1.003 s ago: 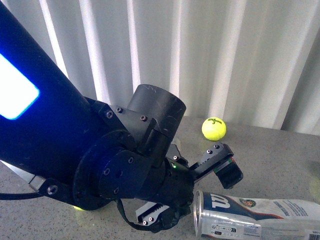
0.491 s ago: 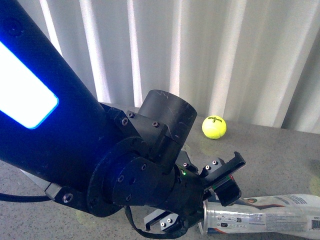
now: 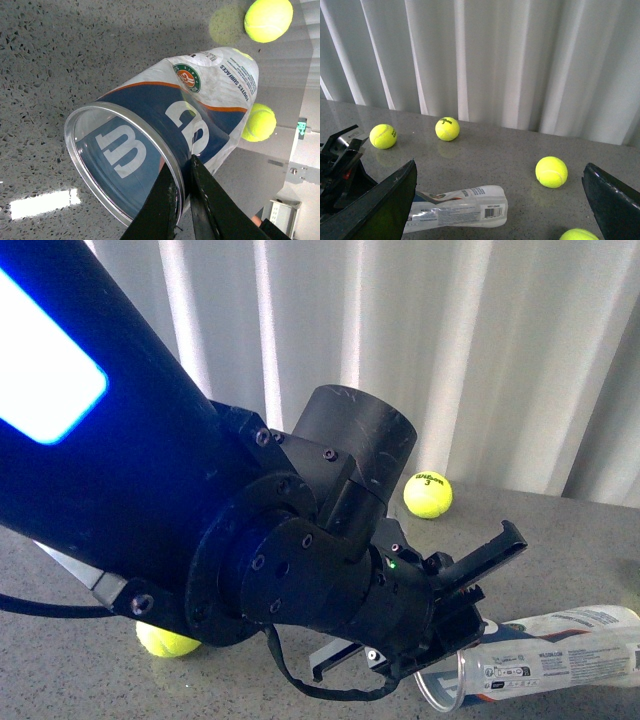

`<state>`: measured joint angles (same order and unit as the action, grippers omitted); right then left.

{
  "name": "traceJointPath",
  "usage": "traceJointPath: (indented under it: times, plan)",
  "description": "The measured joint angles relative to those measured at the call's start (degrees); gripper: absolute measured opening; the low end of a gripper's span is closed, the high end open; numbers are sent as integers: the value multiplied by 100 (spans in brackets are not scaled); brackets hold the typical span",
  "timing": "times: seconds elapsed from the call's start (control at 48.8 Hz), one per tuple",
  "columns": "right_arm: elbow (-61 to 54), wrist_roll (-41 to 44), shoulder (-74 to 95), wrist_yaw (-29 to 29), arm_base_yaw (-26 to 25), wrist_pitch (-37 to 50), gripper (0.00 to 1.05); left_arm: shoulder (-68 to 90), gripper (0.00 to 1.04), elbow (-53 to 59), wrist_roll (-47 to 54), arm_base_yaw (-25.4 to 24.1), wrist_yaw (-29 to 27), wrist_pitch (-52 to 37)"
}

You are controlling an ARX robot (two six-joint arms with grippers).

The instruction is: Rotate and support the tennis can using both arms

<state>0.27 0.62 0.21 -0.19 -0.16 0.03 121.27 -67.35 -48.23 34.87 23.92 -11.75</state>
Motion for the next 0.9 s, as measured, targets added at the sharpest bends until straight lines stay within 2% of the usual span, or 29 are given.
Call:
traceJointPath:
  times: [0.225,0.45,0.758,0.901]
  plan:
    - [0,-2,0,0,0,0,98,-520,5,-7,616,-50,-11,745]
    - [0,-2,0,0,0,0,98,-1296,4,-706,2236,31,-181,2643]
    - [0,0,0,0,0,0,98,-1156,4,-2868,4911,463,-1307,5683]
    - [0,0,0,0,0,0,98,-413,4,-4520,6478,649,-1941,7079]
